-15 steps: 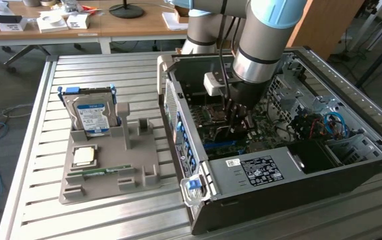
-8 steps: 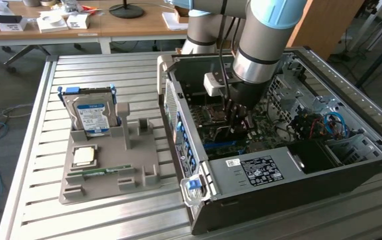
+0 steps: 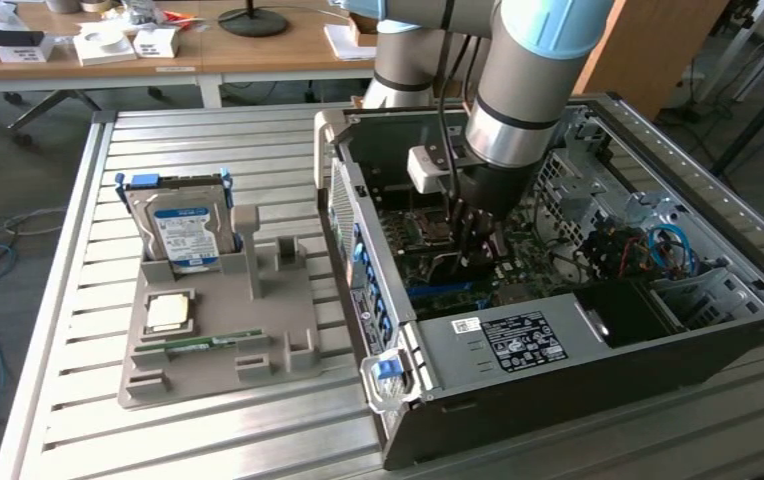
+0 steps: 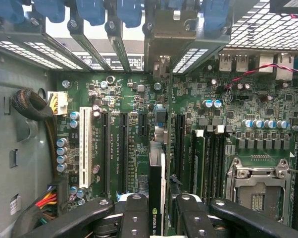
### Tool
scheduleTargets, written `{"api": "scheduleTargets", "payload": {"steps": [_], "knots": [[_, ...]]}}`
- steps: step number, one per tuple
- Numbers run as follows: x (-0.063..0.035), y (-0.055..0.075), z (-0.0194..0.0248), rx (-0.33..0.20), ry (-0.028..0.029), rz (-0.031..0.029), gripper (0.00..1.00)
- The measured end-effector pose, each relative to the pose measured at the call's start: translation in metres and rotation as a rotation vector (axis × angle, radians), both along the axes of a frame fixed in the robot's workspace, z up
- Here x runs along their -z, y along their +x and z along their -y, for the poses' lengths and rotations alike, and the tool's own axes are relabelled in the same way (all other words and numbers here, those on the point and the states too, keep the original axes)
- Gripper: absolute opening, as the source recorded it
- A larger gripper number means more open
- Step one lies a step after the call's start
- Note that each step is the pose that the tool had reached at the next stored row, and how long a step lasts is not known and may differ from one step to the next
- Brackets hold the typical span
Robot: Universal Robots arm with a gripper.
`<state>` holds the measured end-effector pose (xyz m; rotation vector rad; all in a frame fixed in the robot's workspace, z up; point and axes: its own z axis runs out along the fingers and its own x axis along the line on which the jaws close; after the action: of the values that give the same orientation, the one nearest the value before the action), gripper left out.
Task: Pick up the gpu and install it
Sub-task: 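Insert the gpu into the slot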
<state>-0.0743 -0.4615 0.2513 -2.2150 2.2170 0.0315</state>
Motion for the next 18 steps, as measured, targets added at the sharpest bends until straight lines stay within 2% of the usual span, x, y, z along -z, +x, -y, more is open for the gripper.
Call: {"api": "scheduleTargets", "payload": {"steps": [18], "knots": [[-0.0021, -0.0001, 0.0, 0.0, 0.0001, 0.0, 0.26]]}}
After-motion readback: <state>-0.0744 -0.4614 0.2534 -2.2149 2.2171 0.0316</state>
